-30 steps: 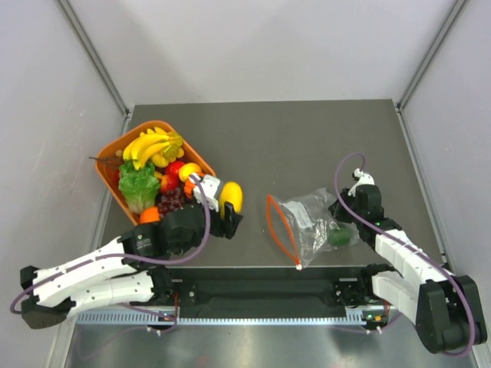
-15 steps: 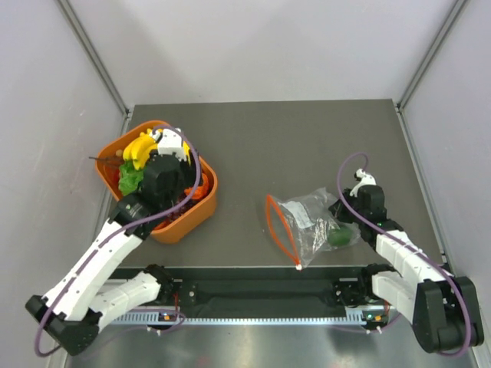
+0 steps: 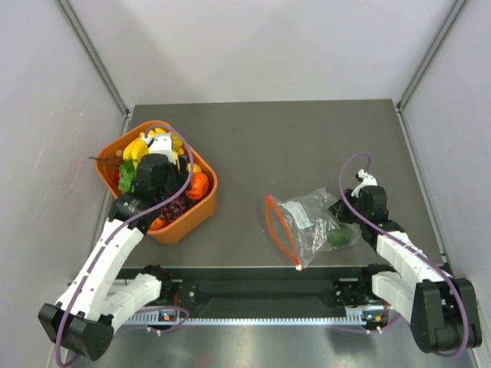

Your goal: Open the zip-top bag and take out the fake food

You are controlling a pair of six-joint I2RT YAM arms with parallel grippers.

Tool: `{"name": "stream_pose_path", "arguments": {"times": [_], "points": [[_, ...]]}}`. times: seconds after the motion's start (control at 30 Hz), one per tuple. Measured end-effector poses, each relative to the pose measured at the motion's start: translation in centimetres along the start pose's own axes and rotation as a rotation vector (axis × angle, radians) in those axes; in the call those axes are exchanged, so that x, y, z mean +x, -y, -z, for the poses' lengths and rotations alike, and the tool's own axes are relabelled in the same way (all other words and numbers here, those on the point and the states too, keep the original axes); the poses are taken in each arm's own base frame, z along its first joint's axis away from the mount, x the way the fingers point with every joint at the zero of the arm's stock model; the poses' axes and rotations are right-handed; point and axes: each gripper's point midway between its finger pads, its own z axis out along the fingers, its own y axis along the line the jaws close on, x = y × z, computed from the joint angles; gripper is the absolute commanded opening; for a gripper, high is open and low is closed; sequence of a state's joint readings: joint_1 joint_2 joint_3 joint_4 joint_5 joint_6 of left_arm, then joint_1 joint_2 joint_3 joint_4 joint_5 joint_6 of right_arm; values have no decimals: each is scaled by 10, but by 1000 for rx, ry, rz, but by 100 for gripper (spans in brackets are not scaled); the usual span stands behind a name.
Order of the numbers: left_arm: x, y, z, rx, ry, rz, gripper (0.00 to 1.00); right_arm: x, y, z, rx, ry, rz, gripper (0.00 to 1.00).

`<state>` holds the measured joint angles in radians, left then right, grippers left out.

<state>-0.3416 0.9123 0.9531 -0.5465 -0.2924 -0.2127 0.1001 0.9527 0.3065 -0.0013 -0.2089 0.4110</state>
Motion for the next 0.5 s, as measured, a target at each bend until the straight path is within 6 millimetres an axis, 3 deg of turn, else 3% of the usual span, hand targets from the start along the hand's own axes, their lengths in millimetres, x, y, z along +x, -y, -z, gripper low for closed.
{"name": "stream_pose_path", "arguments": {"times": [0.07, 0.1, 0.13, 0.2, 0.33, 0.43, 0.5], "points": [[9, -2, 0, -5, -17, -4, 17, 0, 0, 0, -3, 0, 0, 15], [12, -3, 0, -7, -22, -5, 21, 0, -1, 0, -4, 1, 1, 15], [14, -4, 0, -8, -24, -5, 31, 0, -1, 0, -4, 0, 0, 15], [16, -5, 1, -11, -22, -3, 59, 0, -1, 0, -6, 0, 0, 15], [16, -7, 2, -22, -16, -1, 90, 0, -1, 0, -8, -1, -2, 15], [15, -8, 2, -25, -14, 1, 99, 0, -1, 0, -11, -2, -2, 15], [15, -8, 3, -25, -11, 1, 99, 0, -2, 0, -13, -3, -2, 15]]}}
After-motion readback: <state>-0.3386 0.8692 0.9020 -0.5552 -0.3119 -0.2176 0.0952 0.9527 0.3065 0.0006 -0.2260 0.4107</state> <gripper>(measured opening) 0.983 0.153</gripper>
